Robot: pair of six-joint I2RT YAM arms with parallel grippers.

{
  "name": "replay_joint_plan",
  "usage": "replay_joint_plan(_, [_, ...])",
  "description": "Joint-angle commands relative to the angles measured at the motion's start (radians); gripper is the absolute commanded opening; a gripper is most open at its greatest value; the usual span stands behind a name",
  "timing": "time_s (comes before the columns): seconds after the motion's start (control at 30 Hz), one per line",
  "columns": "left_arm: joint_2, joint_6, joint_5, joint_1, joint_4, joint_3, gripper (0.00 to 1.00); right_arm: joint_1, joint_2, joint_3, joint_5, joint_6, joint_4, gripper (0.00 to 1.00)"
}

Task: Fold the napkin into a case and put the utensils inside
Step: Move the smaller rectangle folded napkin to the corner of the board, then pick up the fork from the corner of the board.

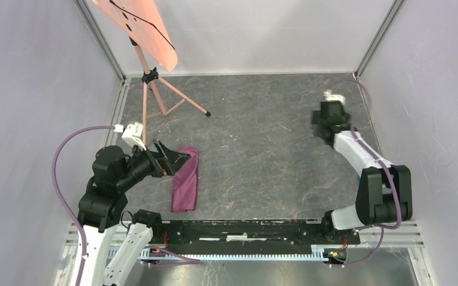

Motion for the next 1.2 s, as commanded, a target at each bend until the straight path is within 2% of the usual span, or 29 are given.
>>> replay_joint_plan(0.0, [0.037, 0.03, 0.117, -0.002, 0.064, 0.002, 1.0, -0.272, -0.084, -0.096, 0.028, 0.14, -0.026, 0.88])
replay_joint_plan(0.1, [0.045, 0.023, 0.141, -0.002, 0.064, 0.008, 1.0, -0.4, -0.061, -0.1, 0.047, 0.157, -0.041, 0.81])
replay_joint_plan(0.23, [0.054, 0.003, 0.166, -0.002, 0.068, 0.011, 1.0, -0.49, -0.041, -0.11, 0.108, 0.117, -0.047, 0.73])
replay_joint_plan(0.47, [0.094, -0.04, 0.226, -0.002, 0.093, -0.002, 1.0, -0.562, -0.018, -0.142, 0.127, 0.101, -0.018, 0.67])
replay_joint_plan(0.6, [0.118, -0.053, 0.262, -0.003, 0.102, 0.005, 1.0, -0.61, -0.005, -0.168, 0.075, 0.098, 0.012, 0.59])
replay_joint_plan(0.8, [0.143, -0.057, 0.279, -0.005, 0.104, 0.019, 1.0, -0.636, 0.041, -0.186, 0.03, 0.087, 0.051, 0.52])
replay_joint_plan(1.17, [0.147, -0.059, 0.284, -0.005, 0.104, 0.02, 1.0, -0.641, 0.094, -0.176, -0.015, 0.077, 0.083, 0.17])
